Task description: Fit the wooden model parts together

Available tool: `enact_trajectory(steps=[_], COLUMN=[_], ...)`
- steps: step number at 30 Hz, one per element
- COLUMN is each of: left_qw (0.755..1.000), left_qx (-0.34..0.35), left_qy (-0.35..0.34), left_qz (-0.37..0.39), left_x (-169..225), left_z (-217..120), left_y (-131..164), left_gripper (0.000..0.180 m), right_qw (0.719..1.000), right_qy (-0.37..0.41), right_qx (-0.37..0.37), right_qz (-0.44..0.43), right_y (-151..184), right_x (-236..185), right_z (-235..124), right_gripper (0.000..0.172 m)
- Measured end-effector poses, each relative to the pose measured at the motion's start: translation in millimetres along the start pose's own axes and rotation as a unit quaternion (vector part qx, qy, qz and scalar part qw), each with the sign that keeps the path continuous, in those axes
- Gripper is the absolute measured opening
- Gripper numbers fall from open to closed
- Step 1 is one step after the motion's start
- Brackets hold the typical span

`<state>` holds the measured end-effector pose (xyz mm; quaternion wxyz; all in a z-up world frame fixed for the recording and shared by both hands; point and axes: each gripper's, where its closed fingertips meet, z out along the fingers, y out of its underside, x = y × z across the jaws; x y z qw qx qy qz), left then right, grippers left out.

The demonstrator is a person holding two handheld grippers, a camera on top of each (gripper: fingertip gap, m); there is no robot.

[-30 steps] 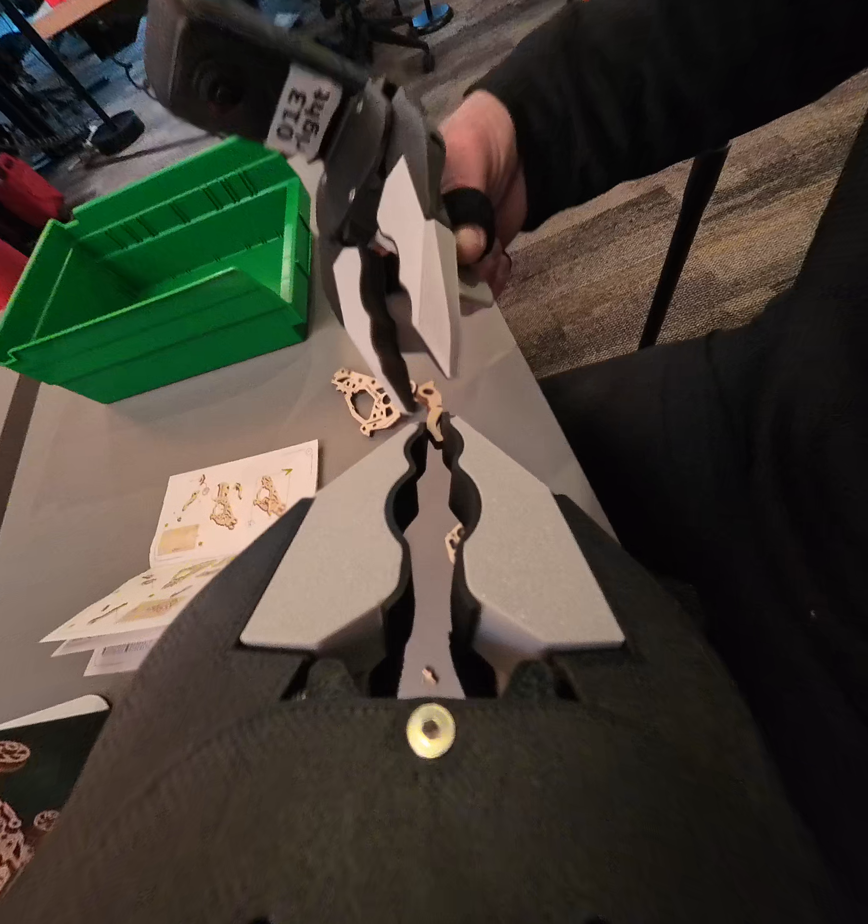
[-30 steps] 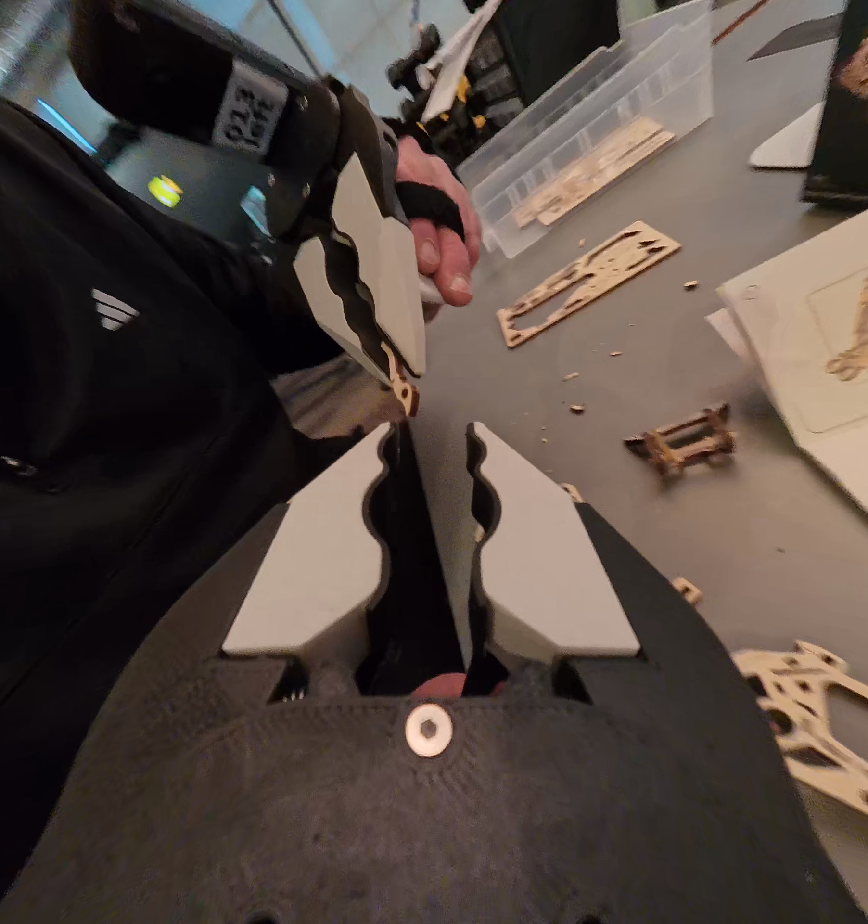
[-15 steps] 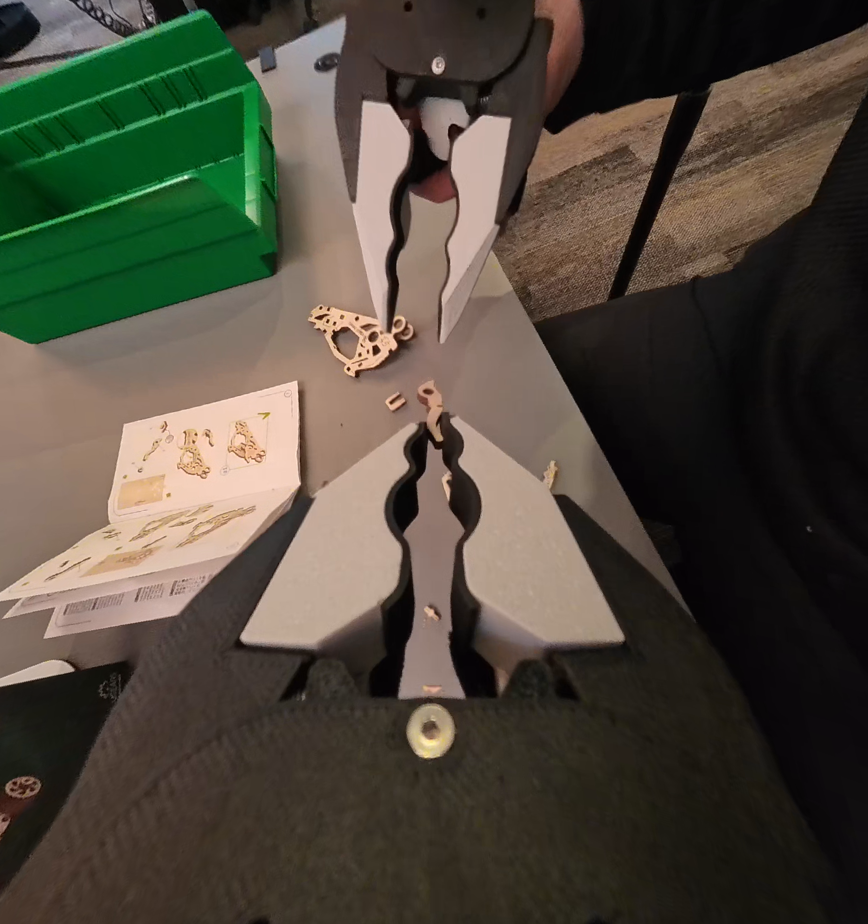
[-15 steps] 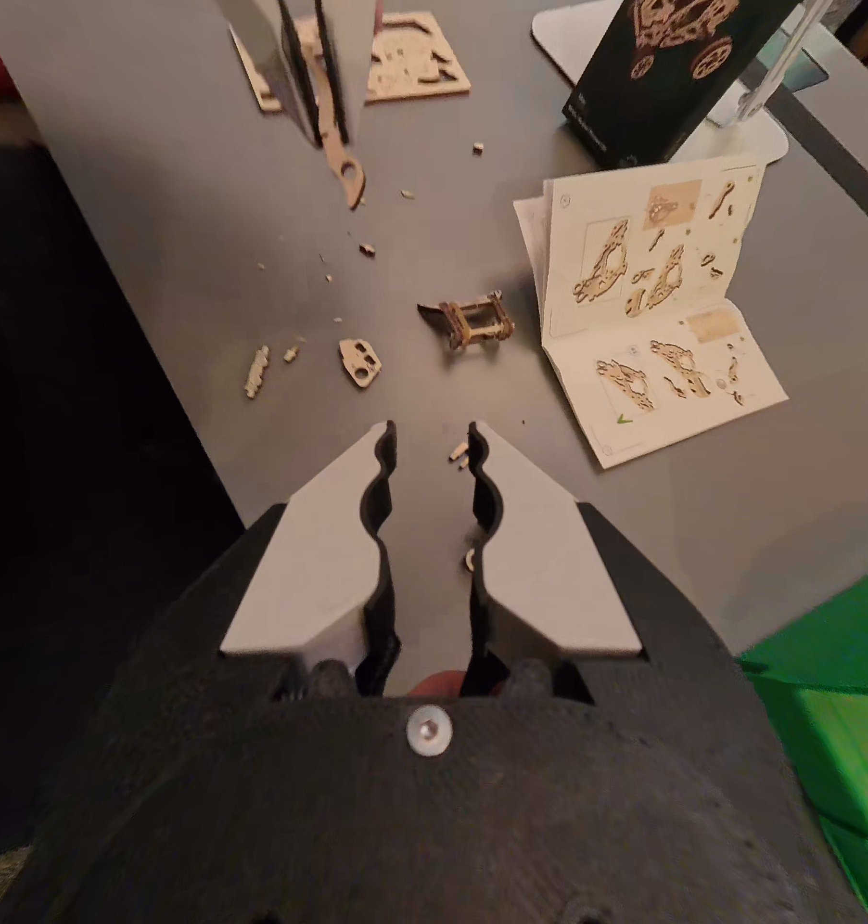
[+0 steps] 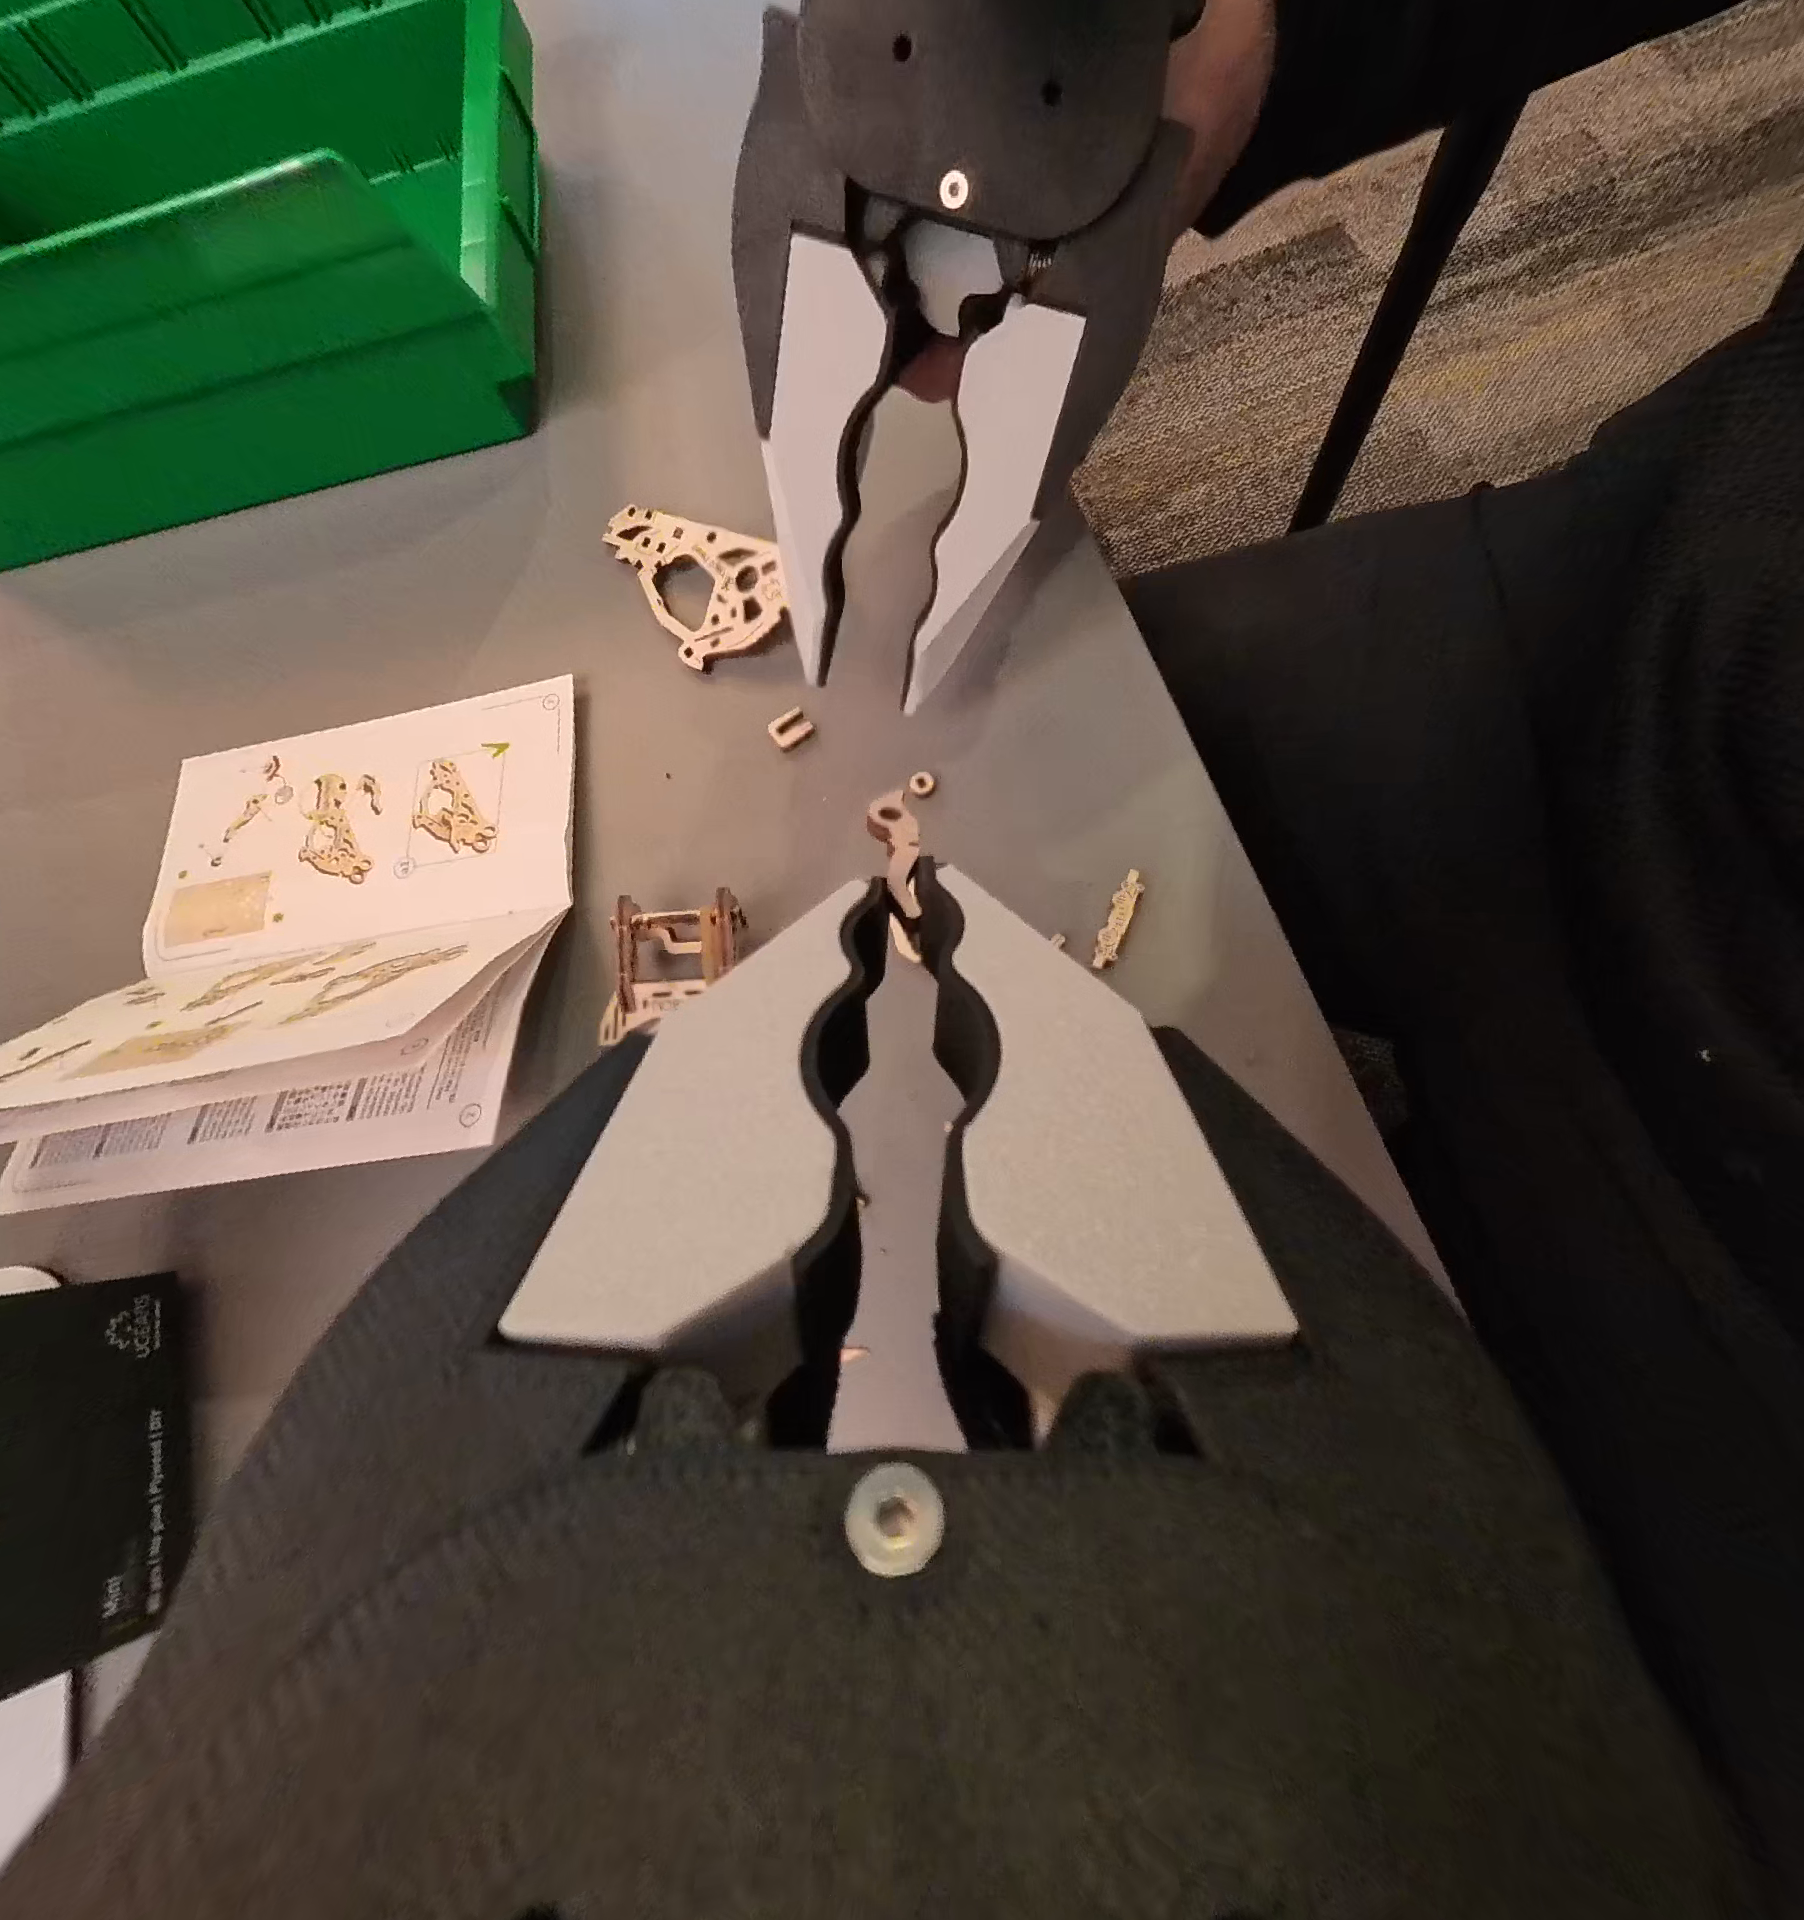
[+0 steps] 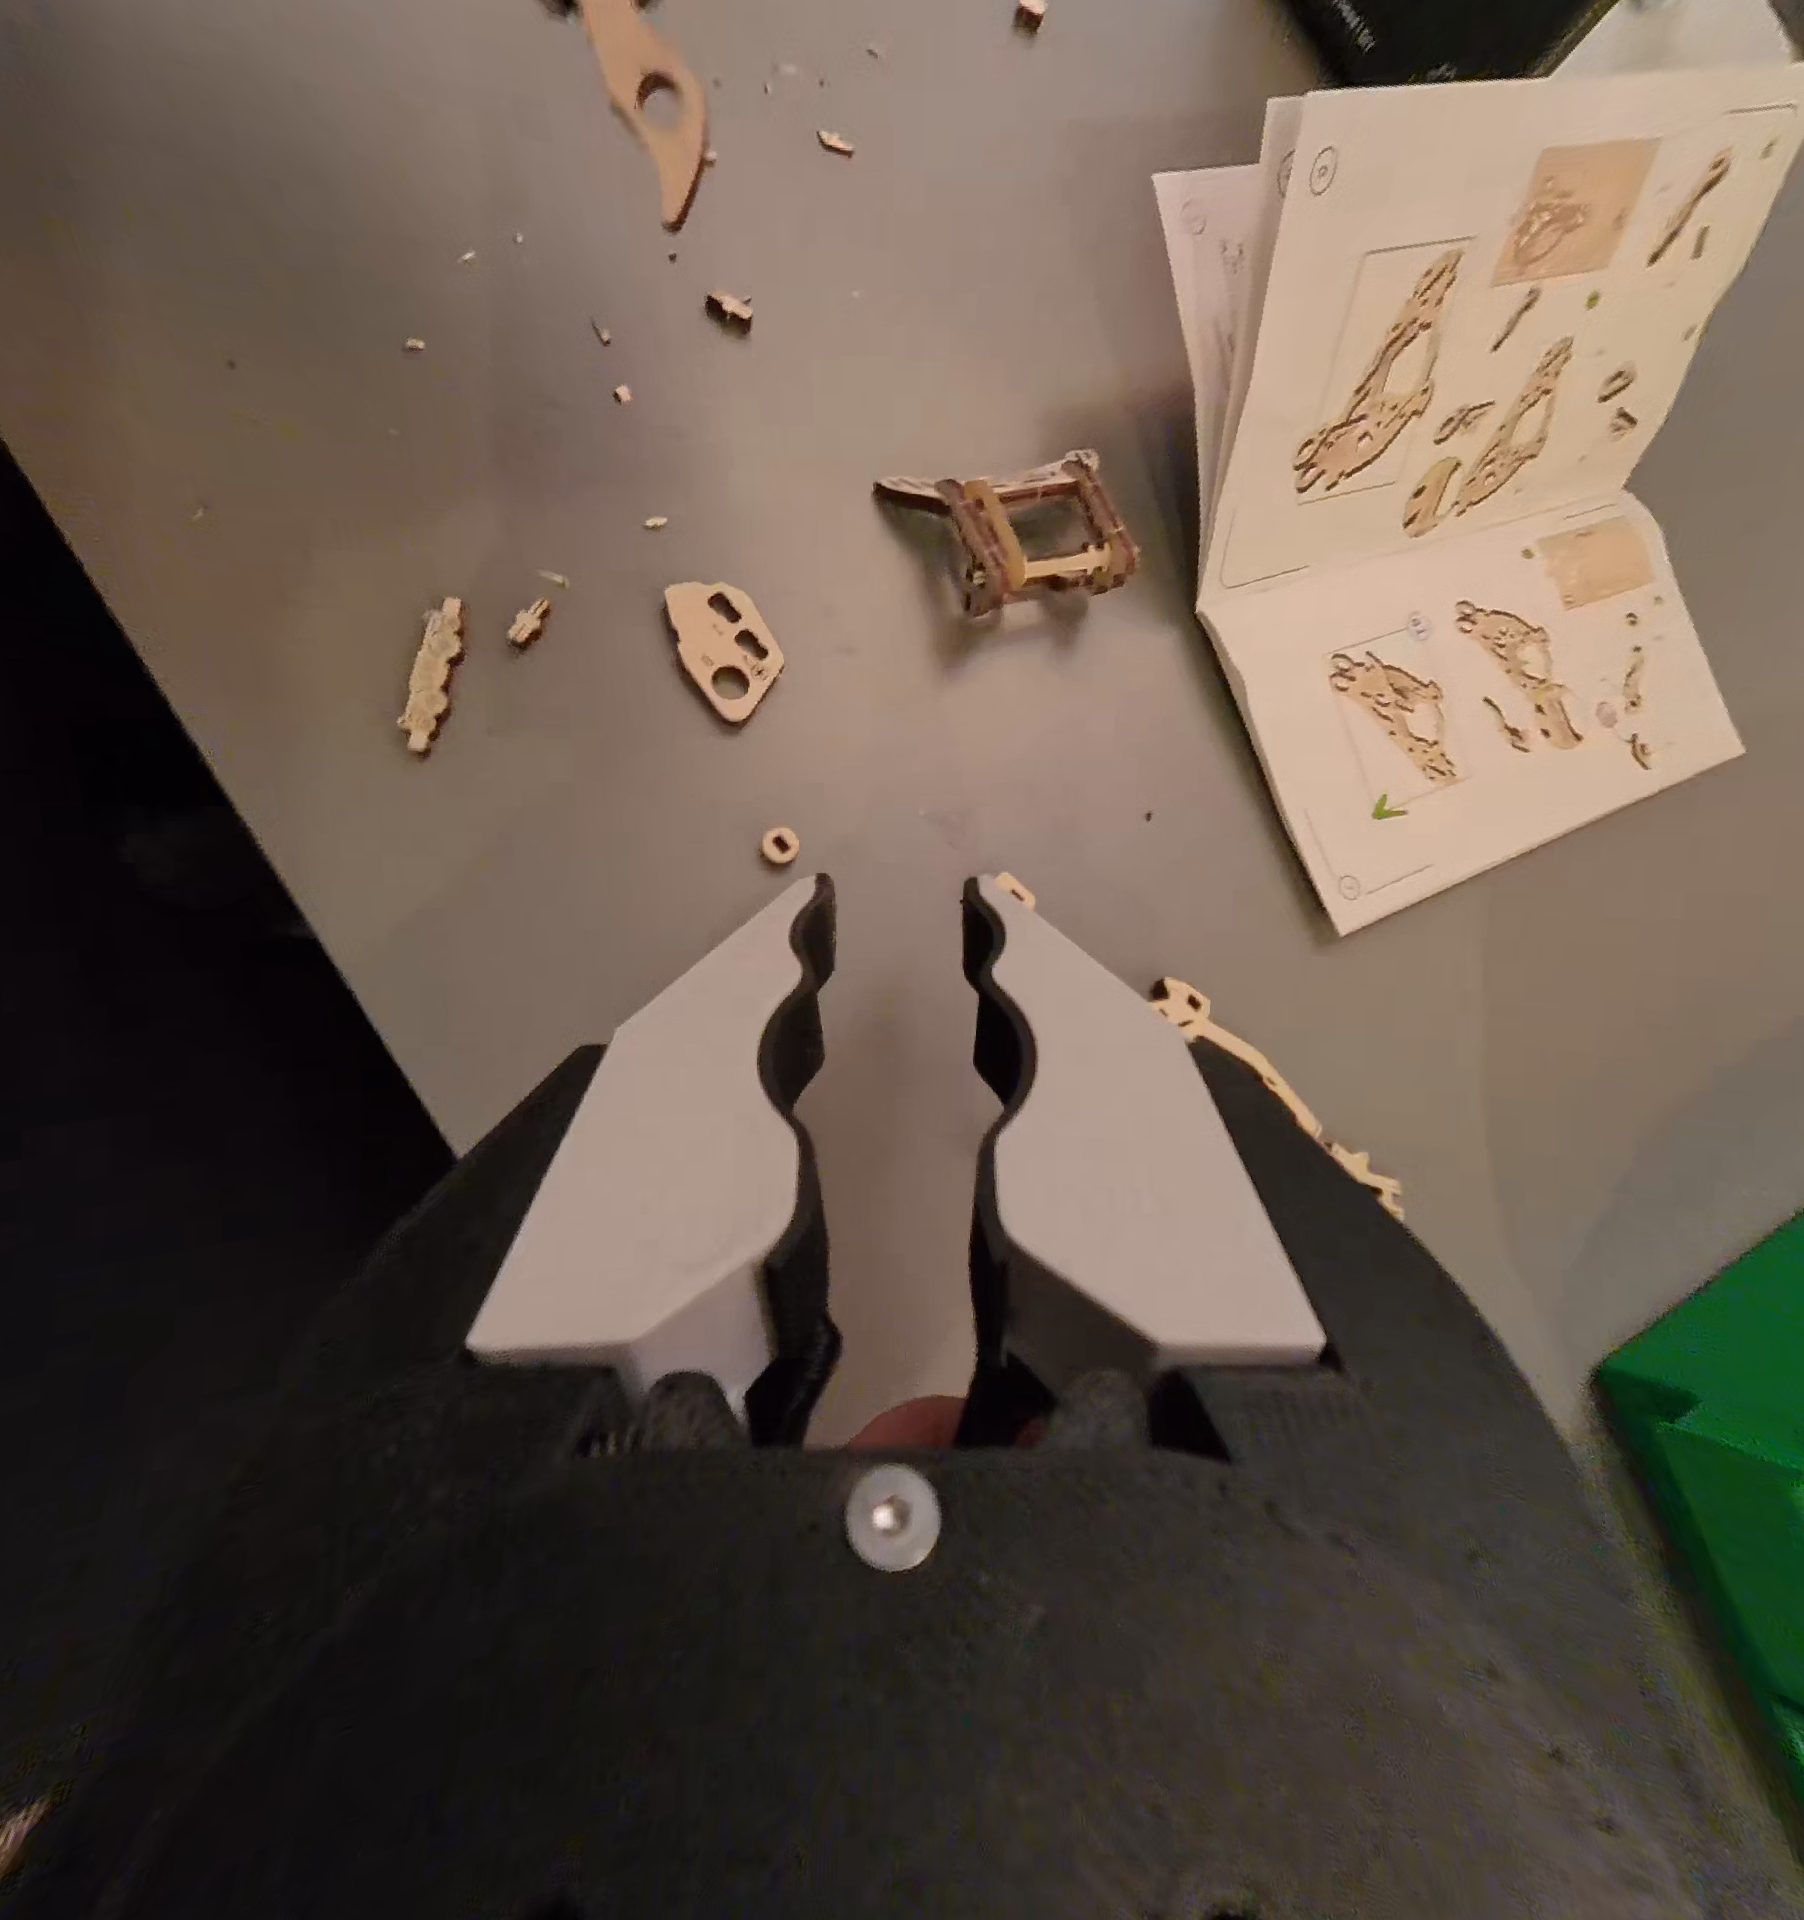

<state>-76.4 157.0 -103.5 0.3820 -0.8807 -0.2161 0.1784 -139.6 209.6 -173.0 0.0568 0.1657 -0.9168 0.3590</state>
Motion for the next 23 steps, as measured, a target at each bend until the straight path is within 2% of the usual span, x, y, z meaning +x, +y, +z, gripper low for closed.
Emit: enact_trajectory(steps=[1, 5, 9, 12, 16, 20, 23], left_qw=[1.000, 1.000, 1.000, 1.000, 1.000, 1.000, 0.999], left_qx=[0.000, 0.004, 0.006, 0.011, 0.014, 0.018, 0.020], left_qy=[0.001, 0.003, 0.001, 0.001, 0.004, 0.007, 0.012], left_qz=[-0.001, -0.008, -0.010, -0.014, -0.020, -0.024, -0.025], left_x=[1, 2, 0, -1, -1, 1, 3], left_z=[0, 1, 1, 0, 0, 2, 3], left_y=[1, 5, 8, 8, 11, 14, 15], left_gripper=[0.003, 0.004, 0.003, 0.003, 0.003, 0.003, 0.003], right_qw=[1.000, 0.999, 0.998, 0.995, 0.990, 0.982, 0.989], right_qy=[0.008, 0.047, 0.014, 0.005, -0.013, -0.065, -0.042], right_qx=[0.003, -0.026, -0.051, -0.073, -0.088, -0.054, -0.046], right_qz=[0.003, 0.000, 0.040, 0.070, 0.109, 0.166, 0.132], right_y=[-1, 6, 14, 16, 15, 2, 1], right_x=[2, 21, 22, 23, 12, 2, 14], right_z=[2, 8, 23, 23, 22, 15, 10], right_gripper=[0.021, 0.019, 0.017, 0.011, 0.011, 0.021, 0.022])
